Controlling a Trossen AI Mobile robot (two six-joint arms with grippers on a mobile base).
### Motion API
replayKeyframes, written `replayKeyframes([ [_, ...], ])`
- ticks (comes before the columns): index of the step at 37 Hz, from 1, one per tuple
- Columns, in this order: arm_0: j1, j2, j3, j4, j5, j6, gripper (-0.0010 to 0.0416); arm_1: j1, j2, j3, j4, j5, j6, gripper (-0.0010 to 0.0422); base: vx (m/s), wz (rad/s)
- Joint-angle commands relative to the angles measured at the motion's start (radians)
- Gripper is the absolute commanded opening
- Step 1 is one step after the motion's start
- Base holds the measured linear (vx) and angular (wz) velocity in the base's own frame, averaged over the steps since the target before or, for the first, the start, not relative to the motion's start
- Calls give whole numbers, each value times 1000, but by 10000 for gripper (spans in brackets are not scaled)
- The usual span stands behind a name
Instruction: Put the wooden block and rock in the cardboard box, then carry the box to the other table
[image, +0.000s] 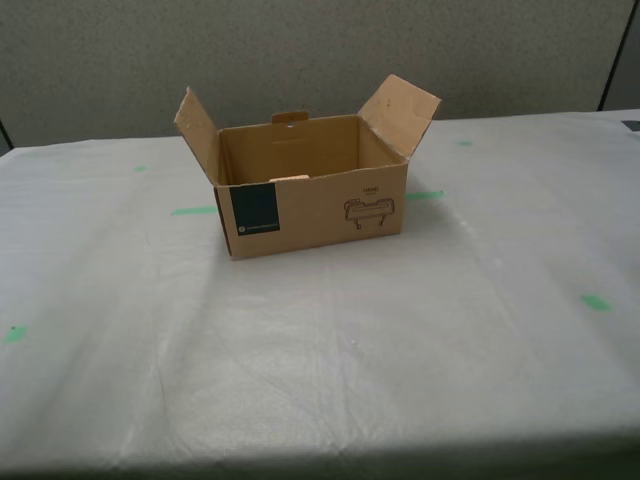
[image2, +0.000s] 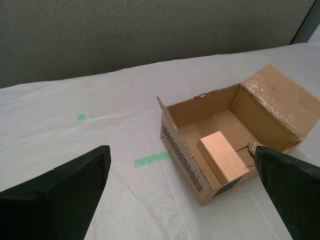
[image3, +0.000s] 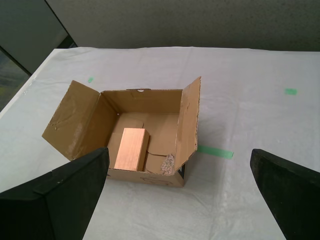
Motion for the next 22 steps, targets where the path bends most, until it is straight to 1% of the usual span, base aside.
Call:
replayKeyframes([
  [1,-1,0,0,2,3,0,394,0,0,1,1,-2,1,394,0,0],
  [22,-1,0,0,2,3,0,393,0,0,1,1,-2,1,394,0,0],
])
